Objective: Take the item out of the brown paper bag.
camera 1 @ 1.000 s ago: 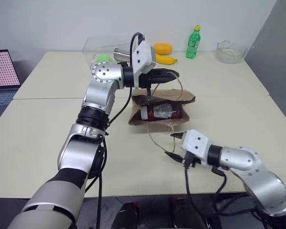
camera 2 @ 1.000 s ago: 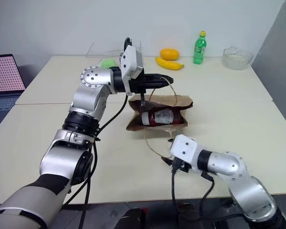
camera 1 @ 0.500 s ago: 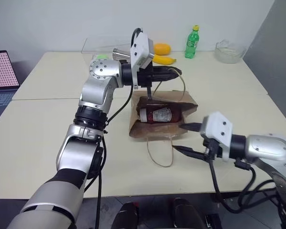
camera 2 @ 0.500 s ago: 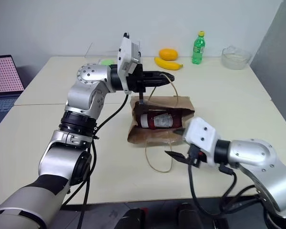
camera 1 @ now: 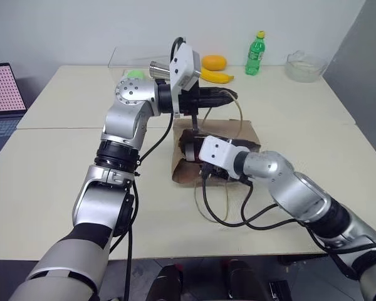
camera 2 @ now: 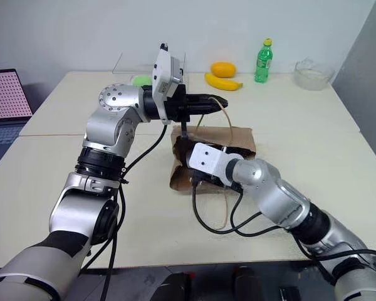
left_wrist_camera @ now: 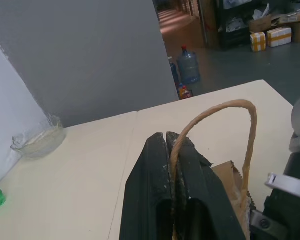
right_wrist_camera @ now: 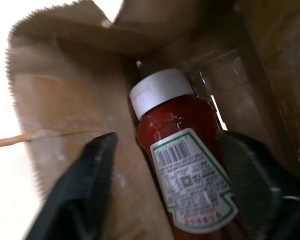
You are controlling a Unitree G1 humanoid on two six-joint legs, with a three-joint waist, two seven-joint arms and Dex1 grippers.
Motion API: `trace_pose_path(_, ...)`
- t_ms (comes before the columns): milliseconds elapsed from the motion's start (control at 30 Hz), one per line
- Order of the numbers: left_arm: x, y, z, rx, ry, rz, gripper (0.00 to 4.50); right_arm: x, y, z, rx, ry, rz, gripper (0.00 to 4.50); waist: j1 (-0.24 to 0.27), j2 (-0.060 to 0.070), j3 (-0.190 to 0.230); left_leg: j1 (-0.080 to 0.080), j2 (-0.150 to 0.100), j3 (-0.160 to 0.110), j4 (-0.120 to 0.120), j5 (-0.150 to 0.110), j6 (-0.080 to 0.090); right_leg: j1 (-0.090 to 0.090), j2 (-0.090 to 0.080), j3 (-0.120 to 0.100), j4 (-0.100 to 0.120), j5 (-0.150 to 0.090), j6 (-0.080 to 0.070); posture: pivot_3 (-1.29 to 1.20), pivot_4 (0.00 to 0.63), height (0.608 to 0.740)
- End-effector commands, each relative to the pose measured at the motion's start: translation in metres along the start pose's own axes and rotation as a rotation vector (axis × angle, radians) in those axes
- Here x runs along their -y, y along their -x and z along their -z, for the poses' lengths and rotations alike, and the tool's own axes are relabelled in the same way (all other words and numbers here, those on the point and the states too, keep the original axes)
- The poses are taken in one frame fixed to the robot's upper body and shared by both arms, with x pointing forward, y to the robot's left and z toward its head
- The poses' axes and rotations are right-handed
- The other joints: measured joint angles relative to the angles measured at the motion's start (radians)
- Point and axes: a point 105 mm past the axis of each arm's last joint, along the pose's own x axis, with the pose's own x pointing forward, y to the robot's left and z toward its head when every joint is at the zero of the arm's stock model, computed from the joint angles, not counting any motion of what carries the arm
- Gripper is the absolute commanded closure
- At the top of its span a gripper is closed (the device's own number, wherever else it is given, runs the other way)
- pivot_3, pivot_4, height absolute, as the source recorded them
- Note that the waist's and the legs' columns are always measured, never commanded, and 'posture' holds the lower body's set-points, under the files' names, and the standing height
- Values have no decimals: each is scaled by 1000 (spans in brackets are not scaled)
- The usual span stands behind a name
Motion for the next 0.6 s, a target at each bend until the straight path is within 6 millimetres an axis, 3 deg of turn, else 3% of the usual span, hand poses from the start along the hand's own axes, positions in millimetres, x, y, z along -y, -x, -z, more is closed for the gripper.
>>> trace_pose_path(33,-2,1,-17,41,-52,-6,4500,13,-6,-9,-6,158,61,38,-2,0,0,0,0,0,0,0,0,-1,0,0,0,0,0,0,150,740)
trace_pose_path(400,0,0,-17,52,-52,-7,4500,14,-36,10,-171,356,39,38,-9,0,0,0,0,0,0,0,0,-1,0,1,0,0,0,0,150,740)
trace_pose_path(600,1,-1,-17,56,-53,-8,4500,17,-47,25,-229,376,33,38,-12,0,0,0,0,0,0,0,0,-1,0,1,1,0,0,0,150,740)
